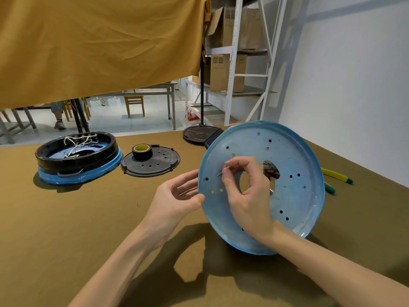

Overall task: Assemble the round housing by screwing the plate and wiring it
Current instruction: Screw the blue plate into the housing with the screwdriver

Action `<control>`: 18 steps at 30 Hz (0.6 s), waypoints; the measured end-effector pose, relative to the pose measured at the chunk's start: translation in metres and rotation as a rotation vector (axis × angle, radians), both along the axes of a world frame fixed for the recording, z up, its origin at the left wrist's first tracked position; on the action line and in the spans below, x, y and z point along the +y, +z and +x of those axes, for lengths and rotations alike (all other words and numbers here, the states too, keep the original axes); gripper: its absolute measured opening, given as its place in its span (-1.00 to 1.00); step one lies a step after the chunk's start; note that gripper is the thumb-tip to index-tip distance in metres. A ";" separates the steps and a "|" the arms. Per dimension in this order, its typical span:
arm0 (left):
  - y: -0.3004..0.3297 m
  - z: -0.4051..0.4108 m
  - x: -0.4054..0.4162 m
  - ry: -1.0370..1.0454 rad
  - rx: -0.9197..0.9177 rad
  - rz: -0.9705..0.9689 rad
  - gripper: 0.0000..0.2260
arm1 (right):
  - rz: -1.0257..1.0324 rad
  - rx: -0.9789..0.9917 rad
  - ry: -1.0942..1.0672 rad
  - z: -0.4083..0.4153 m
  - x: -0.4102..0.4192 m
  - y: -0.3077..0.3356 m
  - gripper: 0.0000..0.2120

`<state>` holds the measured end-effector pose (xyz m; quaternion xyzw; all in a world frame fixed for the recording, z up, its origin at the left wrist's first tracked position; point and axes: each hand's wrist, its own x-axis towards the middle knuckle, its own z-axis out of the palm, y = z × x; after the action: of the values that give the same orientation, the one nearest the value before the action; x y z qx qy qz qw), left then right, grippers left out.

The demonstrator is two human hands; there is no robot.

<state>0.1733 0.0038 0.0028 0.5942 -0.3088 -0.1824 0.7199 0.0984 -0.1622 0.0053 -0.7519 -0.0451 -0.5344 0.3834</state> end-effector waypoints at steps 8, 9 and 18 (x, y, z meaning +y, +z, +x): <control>0.002 -0.003 -0.004 -0.053 0.163 -0.061 -0.44 | -0.062 0.036 -0.055 0.001 0.001 0.002 -0.91; 0.003 -0.003 -0.005 -0.079 0.238 -0.085 -0.45 | -0.072 0.048 -0.056 0.001 0.001 0.002 -0.90; -0.005 0.001 -0.014 0.001 0.664 -0.169 -0.78 | -0.121 0.015 -0.021 0.004 -0.002 0.000 -0.89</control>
<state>0.1741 -0.0105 -0.0023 0.4407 -0.0714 -0.3392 0.8280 0.1026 -0.1638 0.0051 -0.7782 -0.0667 -0.5291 0.3318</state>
